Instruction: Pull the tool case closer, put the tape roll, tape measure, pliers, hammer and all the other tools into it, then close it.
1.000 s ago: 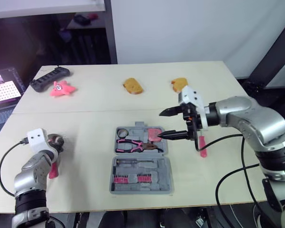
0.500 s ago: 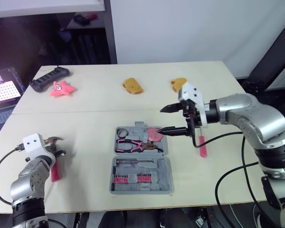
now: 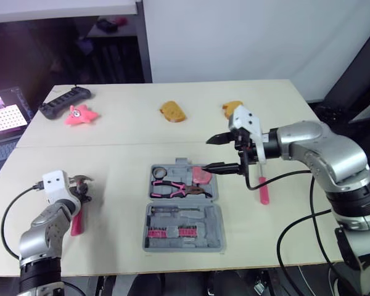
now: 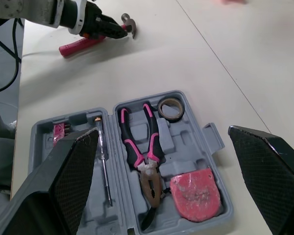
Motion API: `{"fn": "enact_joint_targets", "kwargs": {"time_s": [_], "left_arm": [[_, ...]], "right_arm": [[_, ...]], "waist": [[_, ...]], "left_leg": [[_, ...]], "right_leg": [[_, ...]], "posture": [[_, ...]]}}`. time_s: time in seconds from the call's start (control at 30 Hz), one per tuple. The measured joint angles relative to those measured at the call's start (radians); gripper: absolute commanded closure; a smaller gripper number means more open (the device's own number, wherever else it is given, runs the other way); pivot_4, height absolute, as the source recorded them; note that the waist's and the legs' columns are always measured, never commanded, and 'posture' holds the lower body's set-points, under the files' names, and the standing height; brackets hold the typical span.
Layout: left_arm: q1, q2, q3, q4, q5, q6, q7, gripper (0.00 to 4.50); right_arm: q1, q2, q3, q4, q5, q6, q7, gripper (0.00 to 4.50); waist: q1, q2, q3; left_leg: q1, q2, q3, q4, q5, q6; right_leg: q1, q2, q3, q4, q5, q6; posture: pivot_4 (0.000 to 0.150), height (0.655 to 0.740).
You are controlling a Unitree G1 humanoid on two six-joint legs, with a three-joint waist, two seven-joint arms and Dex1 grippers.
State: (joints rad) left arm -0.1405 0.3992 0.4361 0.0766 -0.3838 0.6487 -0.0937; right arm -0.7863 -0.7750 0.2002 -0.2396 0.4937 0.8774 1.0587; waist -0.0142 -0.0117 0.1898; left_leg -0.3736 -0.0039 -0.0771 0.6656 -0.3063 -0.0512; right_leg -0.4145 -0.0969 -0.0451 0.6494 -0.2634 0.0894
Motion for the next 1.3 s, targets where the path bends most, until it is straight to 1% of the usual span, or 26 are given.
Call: {"fn": "enact_joint_targets", "kwargs": {"time_s": [0.13, 0.43, 0.53, 0.67, 0.7, 0.9, 1.03, 1.1, 1.13, 1.2, 1.3], "left_arm": [[0.037, -0.008, 0.000, -0.058, 0.000, 0.036, 0.012, 1.28], [0.041, -0.012, 0.000, -0.066, 0.000, 0.037, -0.007, 1.28], [0.022, -0.010, 0.000, -0.043, 0.000, 0.030, -0.028, 2.05], [0.007, -0.010, -0.004, -0.017, 0.002, 0.013, -0.051, 4.11], [0.007, -0.010, -0.004, -0.016, 0.000, 0.012, -0.058, 4.45], [0.009, -0.009, 0.000, -0.019, -0.002, 0.016, -0.072, 4.45], [0.015, 0.020, -0.010, -0.021, -0.006, 0.019, -0.107, 4.45], [0.010, 0.079, -0.047, -0.041, -0.004, 0.021, -0.171, 4.45], [-0.001, 0.124, -0.078, -0.051, -0.001, 0.022, -0.219, 4.45], [-0.047, 0.221, -0.141, -0.092, -0.002, 0.026, -0.334, 4.45], [-0.132, 0.313, -0.213, -0.162, -0.044, 0.054, -0.496, 4.45]], "right_arm": [[0.000, -0.002, 0.000, 0.000, -0.002, -0.004, 0.001, 0.00], [0.000, 0.009, 0.001, 0.026, -0.025, -0.032, 0.001, 0.00], [-0.001, 0.011, 0.001, 0.030, -0.035, -0.039, 0.001, 0.00], [-0.001, 0.011, 0.001, 0.030, -0.040, -0.042, 0.000, 0.00], [-0.001, 0.011, 0.001, 0.030, -0.040, -0.042, 0.000, 0.00], [-0.001, 0.010, 0.001, 0.029, -0.040, -0.042, -0.002, 0.00], [0.001, 0.006, 0.000, 0.028, -0.039, -0.041, -0.001, 0.00], [0.008, -0.019, 0.000, 0.026, -0.043, -0.040, 0.005, 0.00], [0.008, -0.032, 0.002, 0.025, -0.048, -0.037, 0.008, 0.00], [0.008, -0.043, 0.003, 0.018, -0.056, -0.027, 0.009, 0.00], [0.018, -0.051, 0.000, -0.026, -0.047, -0.002, 0.011, 0.00]], "waist": [[0.003, 0.000, 0.000], [0.003, 0.000, 0.000], [0.005, 0.000, 0.000], [0.004, 0.000, 0.000], [0.004, 0.000, 0.000], [0.003, 0.000, 0.000], [0.003, 0.000, 0.000], [0.005, -0.001, 0.000], [0.008, -0.001, 0.001], [0.010, -0.002, 0.001], [0.004, -0.001, 0.001]], "left_leg": [[0.000, 0.000, 0.000, 0.000, 0.000, 0.000], [0.000, 0.000, 0.000, 0.000, 0.000, 0.000], [0.000, 0.000, 0.000, 0.000, 0.000, 0.000], [0.000, 0.000, 0.000, 0.000, 0.000, 0.000], [0.000, 0.000, 0.000, 0.000, 0.000, 0.000], [0.000, 0.000, 0.000, 0.000, 0.000, 0.000], [0.000, 0.000, 0.000, 0.000, 0.000, 0.000], [-0.001, 0.000, 0.000, 0.000, 0.000, 0.000], [-0.001, 0.000, 0.000, 0.000, 0.000, 0.000], [-0.002, 0.000, 0.000, 0.000, 0.000, -0.001], [-0.001, 0.000, 0.000, 0.000, 0.000, -0.001]], "right_leg": [[0.000, 0.000, 0.000, 0.000, 0.000, 0.000], [0.000, 0.000, 0.000, 0.000, 0.000, 0.000], [0.000, 0.000, 0.000, 0.000, 0.000, 0.000], [0.000, 0.000, 0.000, 0.000, 0.000, 0.000], [0.000, 0.000, 0.000, 0.000, 0.000, 0.000], [0.000, 0.000, 0.000, 0.000, 0.000, 0.000], [0.000, 0.000, 0.000, 0.000, 0.000, 0.000], [-0.001, 0.000, 0.000, 0.000, 0.000, 0.000], [-0.001, 0.000, 0.000, 0.000, 0.000, 0.000], [0.000, 0.000, -0.001, 0.000, 0.000, 0.000], [-0.001, 0.000, 0.000, -0.001, 0.000, 0.000]], "posture": [[0.150, 0.7400], [0.150, 0.7400], [0.150, 0.7400], [0.150, 0.7400], [0.150, 0.7400], [0.150, 0.7400], [0.150, 0.7400], [0.150, 0.7400], [0.150, 0.7400], [0.150, 0.7400], [0.150, 0.7400]]}}
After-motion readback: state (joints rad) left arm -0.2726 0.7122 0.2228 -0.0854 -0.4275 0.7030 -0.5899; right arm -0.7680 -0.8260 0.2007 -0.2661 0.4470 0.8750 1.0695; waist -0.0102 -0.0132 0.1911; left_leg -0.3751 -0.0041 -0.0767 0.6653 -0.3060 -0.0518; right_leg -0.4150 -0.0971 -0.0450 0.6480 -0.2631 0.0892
